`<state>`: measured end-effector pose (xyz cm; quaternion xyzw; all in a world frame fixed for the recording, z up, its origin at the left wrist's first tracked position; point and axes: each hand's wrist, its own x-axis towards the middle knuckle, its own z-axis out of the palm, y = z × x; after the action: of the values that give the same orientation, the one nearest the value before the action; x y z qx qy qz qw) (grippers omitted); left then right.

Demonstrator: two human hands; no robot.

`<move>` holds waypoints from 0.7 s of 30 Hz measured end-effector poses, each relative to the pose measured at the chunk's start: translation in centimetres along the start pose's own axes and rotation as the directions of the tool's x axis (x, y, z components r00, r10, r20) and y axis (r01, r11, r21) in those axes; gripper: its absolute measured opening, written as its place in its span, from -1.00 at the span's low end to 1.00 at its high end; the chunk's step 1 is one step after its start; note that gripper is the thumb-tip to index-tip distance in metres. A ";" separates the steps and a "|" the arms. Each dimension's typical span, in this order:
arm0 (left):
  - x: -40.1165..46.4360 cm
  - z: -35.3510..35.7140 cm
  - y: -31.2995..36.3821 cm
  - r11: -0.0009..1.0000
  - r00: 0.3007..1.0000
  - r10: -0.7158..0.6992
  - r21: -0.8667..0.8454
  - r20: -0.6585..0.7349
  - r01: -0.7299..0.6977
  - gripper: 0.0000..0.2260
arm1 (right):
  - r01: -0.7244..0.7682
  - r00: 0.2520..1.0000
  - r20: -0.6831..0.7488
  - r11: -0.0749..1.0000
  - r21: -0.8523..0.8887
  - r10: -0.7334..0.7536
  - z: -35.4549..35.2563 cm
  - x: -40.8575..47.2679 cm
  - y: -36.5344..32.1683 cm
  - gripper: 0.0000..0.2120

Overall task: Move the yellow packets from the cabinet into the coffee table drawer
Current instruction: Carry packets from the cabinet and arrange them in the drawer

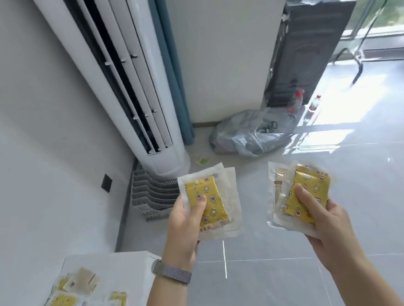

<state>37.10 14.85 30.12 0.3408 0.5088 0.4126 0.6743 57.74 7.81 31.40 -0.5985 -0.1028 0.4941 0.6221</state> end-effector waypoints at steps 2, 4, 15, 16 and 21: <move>-0.5 4.0 -0.8 1.000 0.997 -0.019 -0.007 0.072 0.019 -0.81 | 0.015 0.999 -0.052 0.999 0.028 -0.013 -3.8 -0.1 -1.4 -0.77; -1.1 7.9 -1.8 0.999 0.991 -0.035 0.000 0.133 0.035 -0.78 | 0.043 0.994 -0.106 0.998 0.054 -0.037 -7.6 -0.4 -2.8 -0.76; -4.8 26.6 -7.7 0.983 0.873 -0.169 0.142 0.457 0.116 -0.78 | 0.239 0.895 -0.420 0.956 0.169 -0.149 -24.9 -4.1 -8.3 -0.74; -5.3 28.0 -8.2 0.978 0.848 -0.190 0.168 0.495 0.121 -0.77 | 0.259 0.876 -0.458 0.950 0.175 -0.154 -26.2 -4.8 -8.3 -0.64; -7.7 33.6 -10.4 0.947 0.717 -0.298 0.291 0.630 0.137 -0.81 | 0.369 0.739 -0.657 0.905 0.211 -0.148 -30.8 -8.8 -7.6 -0.28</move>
<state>70.72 2.11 32.51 0.4764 0.3138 0.1207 0.8124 79.30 -16.92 33.89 -0.5958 0.1103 0.1839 0.7740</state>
